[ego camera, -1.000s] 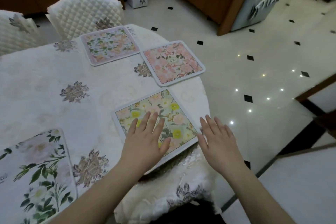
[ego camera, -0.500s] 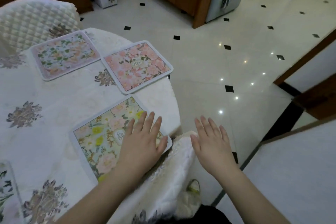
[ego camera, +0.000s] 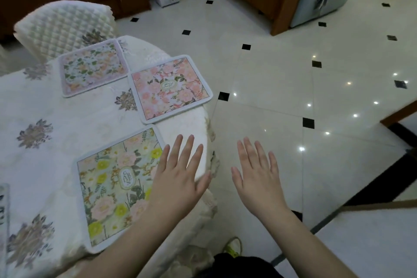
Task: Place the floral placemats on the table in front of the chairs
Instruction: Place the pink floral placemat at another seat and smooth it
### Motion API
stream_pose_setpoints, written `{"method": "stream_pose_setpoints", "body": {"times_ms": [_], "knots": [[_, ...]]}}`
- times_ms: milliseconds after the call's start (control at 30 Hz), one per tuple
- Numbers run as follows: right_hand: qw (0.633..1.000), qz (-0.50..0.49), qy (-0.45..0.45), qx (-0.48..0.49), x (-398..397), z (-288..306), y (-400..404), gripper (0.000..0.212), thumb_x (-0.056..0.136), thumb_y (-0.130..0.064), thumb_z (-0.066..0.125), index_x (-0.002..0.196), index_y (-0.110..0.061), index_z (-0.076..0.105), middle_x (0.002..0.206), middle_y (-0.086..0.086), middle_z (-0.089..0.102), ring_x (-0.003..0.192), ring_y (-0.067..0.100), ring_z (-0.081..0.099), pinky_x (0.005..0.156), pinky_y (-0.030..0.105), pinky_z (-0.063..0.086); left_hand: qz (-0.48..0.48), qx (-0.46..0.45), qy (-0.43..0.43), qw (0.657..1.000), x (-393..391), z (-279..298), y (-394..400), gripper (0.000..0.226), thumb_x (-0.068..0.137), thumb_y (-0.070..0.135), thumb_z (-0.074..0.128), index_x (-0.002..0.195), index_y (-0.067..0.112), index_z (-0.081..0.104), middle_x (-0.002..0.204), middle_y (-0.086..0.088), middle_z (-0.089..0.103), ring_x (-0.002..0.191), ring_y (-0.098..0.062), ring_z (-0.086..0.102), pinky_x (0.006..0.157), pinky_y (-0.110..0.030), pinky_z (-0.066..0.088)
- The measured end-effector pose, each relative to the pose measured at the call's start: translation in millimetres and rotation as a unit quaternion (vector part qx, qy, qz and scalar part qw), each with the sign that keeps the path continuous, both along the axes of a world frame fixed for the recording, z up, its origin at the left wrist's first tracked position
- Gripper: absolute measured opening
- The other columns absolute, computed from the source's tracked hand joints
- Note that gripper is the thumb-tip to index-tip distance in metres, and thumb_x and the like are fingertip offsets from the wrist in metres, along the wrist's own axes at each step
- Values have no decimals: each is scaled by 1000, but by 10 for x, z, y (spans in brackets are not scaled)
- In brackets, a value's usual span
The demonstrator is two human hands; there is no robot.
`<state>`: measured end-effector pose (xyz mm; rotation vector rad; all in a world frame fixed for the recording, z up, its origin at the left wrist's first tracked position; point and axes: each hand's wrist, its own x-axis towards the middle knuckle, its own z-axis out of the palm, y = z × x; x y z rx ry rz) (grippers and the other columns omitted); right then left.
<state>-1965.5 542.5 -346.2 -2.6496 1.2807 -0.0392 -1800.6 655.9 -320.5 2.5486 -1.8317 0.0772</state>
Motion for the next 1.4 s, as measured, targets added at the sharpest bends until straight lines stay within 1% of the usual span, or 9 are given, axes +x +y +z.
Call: {"method": "stream_pose_setpoints", "body": {"times_ms": [100,200,467,633,833,1000,1133,1267,1400], "knots": [[1000,22,5,-11,106,-15,-91,61,99,-42,24,155,-18,21,162,0,19,150,21,18,117,43,-1,30,-13,-3,999,82,10,-21,64,99,55,25,152,20,34,162,-5,24,151,-27,11,119,-49,12],[998,44,20,-26,275,-28,-153,60,97,-41,29,152,-16,32,158,2,32,146,21,30,116,44,7,43,-4,6,999,236,-69,-4,65,99,56,26,152,19,36,160,-6,30,150,-28,17,117,-49,14],[995,72,50,-41,560,-3,-303,61,97,-43,24,151,-17,32,157,2,35,145,20,31,116,44,8,53,18,47,997,481,-292,-129,66,99,55,19,148,17,44,154,-6,41,146,-28,30,115,-47,16],[996,72,36,-24,624,0,-562,67,95,-48,11,156,-20,17,163,-1,19,150,18,14,118,42,-1,68,18,61,996,546,-294,-328,71,100,56,5,150,19,40,155,-4,39,146,-25,30,117,-45,13],[995,92,23,-12,650,-65,-980,63,96,-43,21,153,-18,27,159,1,30,148,24,24,116,42,6,99,5,52,994,466,-304,-717,65,98,53,25,149,16,42,151,-4,45,143,-27,36,115,-46,15],[991,132,2,19,523,-78,-1596,66,95,-45,13,156,-21,15,163,-2,18,151,21,13,117,38,-3,143,33,41,988,221,-326,-1262,64,97,52,27,145,16,48,149,-7,49,141,-29,39,116,-43,10],[986,164,-28,26,335,9,-2127,65,96,-44,17,156,-22,14,164,-3,14,151,20,8,117,37,-3,178,57,36,982,25,-233,-1743,68,101,54,12,145,17,49,148,-7,49,140,-30,41,114,-46,17],[981,190,-40,5,222,66,-2550,61,97,-40,27,153,-19,24,161,0,25,148,24,20,116,39,6,201,56,21,978,-54,-166,-2064,65,97,55,26,147,17,45,150,-5,48,142,-28,39,113,-46,19],[979,195,-55,11,236,82,-2786,61,96,-41,27,154,-20,21,161,0,24,148,22,17,116,39,7,239,64,24,969,-41,-121,-2198,68,97,57,20,151,20,38,153,-2,43,143,-25,37,113,-47,32]]}}
